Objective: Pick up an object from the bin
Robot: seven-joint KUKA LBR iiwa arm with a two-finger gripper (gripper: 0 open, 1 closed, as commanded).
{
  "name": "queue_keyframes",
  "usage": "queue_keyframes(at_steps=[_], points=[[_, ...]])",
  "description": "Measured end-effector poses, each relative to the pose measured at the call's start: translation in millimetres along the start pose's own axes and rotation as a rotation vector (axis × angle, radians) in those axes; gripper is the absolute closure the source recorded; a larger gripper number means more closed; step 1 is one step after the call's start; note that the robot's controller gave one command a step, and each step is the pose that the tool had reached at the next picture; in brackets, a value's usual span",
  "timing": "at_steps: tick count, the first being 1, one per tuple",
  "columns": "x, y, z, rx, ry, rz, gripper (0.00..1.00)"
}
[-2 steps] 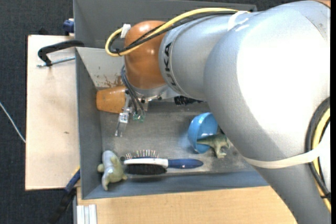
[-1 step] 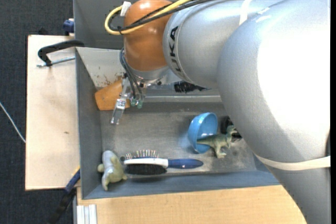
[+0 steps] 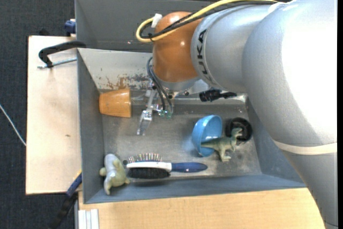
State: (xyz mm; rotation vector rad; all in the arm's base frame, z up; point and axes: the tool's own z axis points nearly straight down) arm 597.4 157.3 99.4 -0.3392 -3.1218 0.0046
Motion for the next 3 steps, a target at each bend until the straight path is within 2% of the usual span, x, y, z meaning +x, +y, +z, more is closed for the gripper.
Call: queue_keyframes(at_steps=[1, 2, 3], points=[[2.9, 51.8, 16.0, -0.002, -0.018, -0.142, 0.00], [1.6, 51.8, 14.8, 0.000, -0.022, -0.143, 1.00], [8.5, 48.0, -158.6, -0.009, -0.016, -0.321, 1.00]])
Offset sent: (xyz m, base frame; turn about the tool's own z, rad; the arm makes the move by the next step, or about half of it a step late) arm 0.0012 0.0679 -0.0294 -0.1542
